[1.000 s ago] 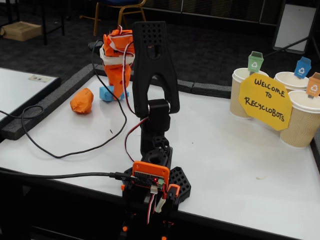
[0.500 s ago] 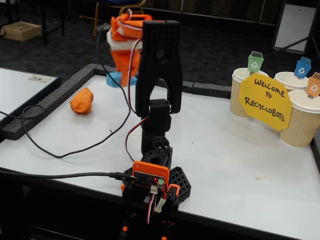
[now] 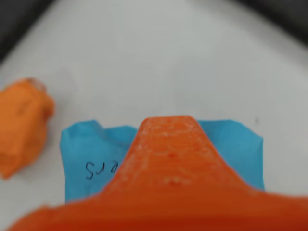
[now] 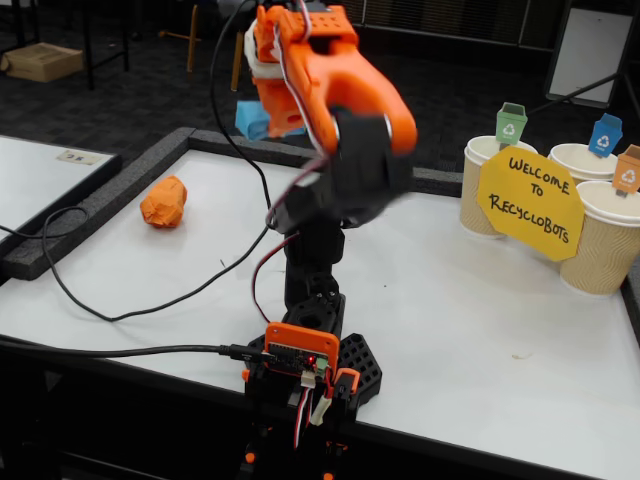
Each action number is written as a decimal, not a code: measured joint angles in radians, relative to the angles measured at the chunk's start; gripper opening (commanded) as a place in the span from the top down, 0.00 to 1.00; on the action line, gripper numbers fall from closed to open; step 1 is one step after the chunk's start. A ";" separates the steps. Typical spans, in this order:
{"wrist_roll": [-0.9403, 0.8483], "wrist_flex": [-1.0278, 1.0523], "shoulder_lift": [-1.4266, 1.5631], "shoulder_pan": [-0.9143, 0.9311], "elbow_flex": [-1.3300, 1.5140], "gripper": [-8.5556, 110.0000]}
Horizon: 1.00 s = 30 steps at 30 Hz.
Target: Sort rubbish by color.
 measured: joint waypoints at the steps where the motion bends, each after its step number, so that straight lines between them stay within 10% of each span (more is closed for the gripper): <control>1: 0.000 0.012 0.044 0.000 0.008 0.93; 30: 0.000 0.241 0.601 0.092 0.021 0.93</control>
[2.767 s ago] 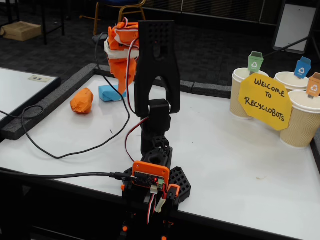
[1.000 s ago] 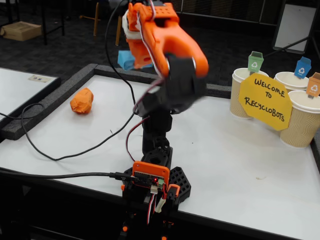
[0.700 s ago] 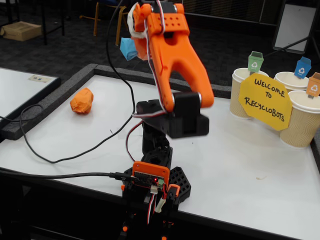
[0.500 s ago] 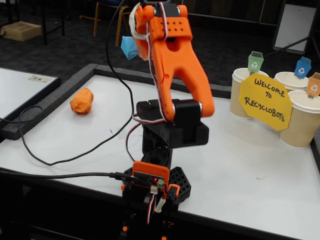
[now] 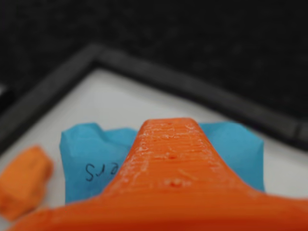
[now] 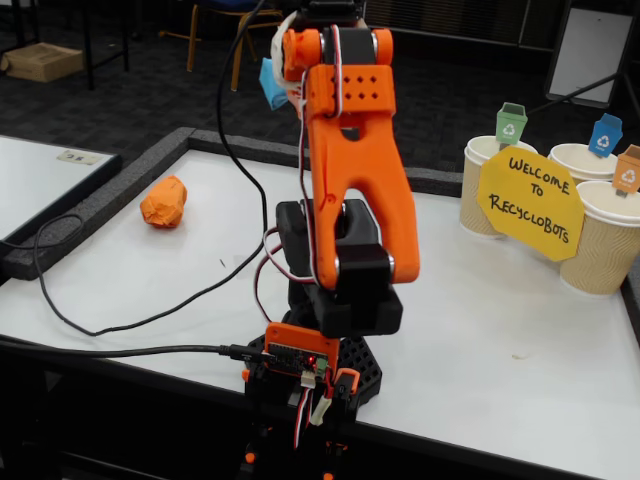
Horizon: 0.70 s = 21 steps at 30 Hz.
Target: Sort rubbish by color.
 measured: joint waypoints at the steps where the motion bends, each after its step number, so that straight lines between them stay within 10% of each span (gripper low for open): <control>1: 0.000 0.003 0.006 0.008 0.000 0.93; 21: 0.000 0.025 0.008 0.485 -0.043 0.93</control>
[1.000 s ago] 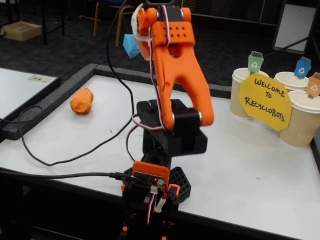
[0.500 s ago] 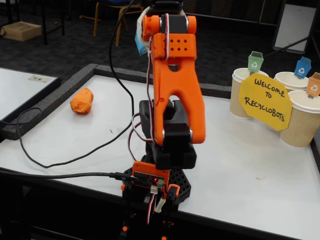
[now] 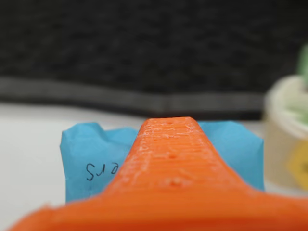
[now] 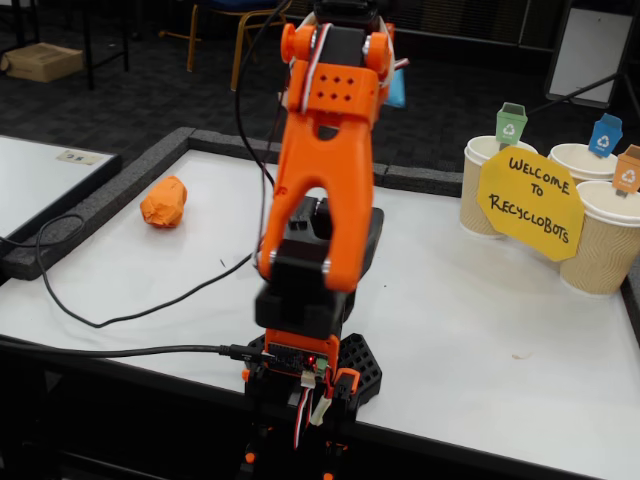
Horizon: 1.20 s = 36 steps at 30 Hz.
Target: Sort rubbish by color.
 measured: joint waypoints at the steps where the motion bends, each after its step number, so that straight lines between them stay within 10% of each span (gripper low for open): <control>1: 0.000 0.005 0.000 0.035 -0.008 0.93; 36: 0.000 0.032 0.000 0.591 -0.021 0.93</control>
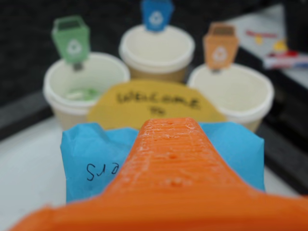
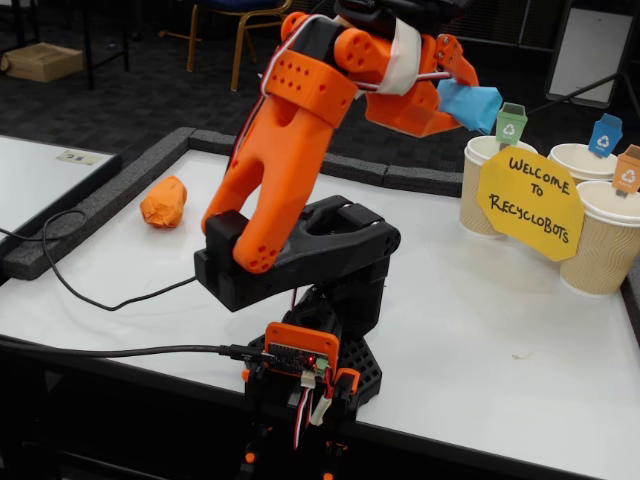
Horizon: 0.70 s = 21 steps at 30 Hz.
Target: Sort rubbish by color.
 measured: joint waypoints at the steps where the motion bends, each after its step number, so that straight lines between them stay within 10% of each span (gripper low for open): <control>1: 0.000 0.000 0.000 0.000 -0.003 0.93; 21: 0.000 0.000 -0.011 0.002 -0.141 0.93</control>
